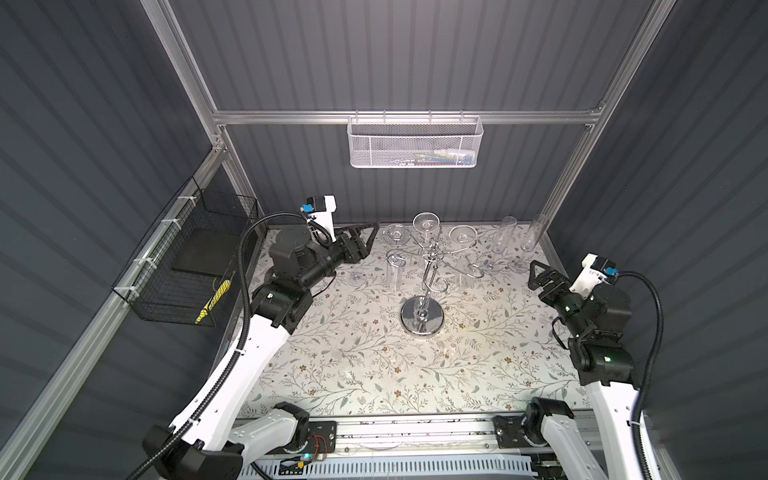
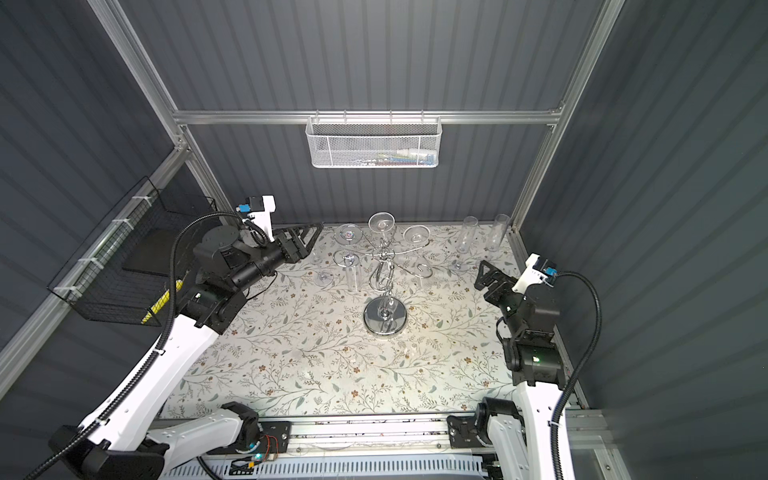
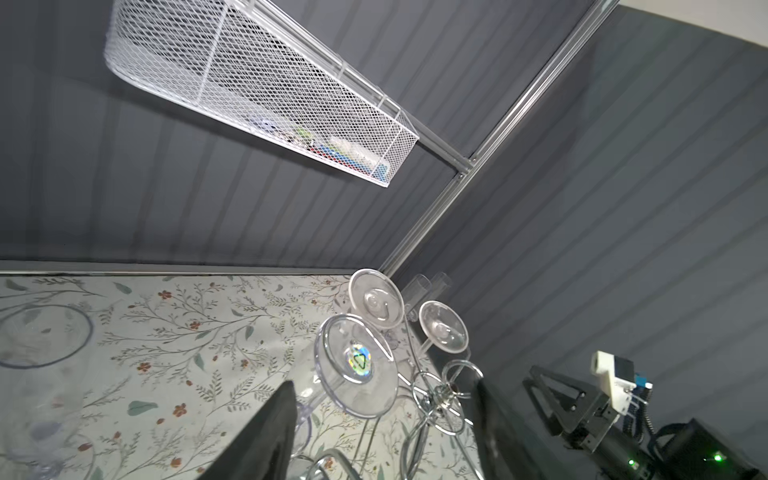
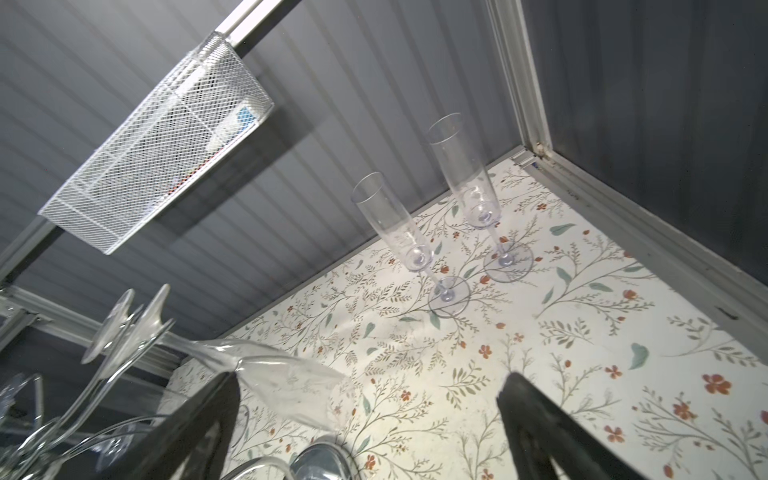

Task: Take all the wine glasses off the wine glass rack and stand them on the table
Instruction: 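Draw the right gripper back while the left gripper reaches toward the rack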

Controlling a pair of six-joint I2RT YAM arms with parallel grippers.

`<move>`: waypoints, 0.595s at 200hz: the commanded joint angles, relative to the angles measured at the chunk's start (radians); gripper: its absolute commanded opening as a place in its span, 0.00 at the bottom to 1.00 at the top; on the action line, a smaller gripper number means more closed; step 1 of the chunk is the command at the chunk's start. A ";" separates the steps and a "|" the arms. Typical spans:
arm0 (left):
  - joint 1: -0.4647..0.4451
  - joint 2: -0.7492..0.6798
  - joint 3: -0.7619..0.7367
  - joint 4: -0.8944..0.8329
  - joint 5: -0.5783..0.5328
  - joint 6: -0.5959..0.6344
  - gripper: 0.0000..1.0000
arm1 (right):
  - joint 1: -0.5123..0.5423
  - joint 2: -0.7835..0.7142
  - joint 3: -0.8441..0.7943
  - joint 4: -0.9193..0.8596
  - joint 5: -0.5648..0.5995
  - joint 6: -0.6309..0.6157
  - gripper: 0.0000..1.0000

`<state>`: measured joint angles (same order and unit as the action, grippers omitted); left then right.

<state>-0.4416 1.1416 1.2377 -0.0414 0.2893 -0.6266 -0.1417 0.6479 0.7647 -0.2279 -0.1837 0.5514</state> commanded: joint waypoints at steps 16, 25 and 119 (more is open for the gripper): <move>0.009 0.063 0.010 0.072 0.112 -0.197 0.67 | 0.022 -0.028 0.002 -0.042 -0.102 0.031 0.99; 0.012 0.076 -0.002 0.100 0.121 -0.238 0.66 | 0.029 -0.031 0.007 -0.050 -0.112 0.035 0.99; 0.016 0.127 -0.047 0.118 0.130 -0.300 0.64 | 0.049 -0.063 0.014 -0.093 -0.122 0.044 0.99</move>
<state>-0.4320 1.2533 1.2037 0.0700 0.3973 -0.9142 -0.0971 0.6025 0.7650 -0.3202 -0.2935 0.5919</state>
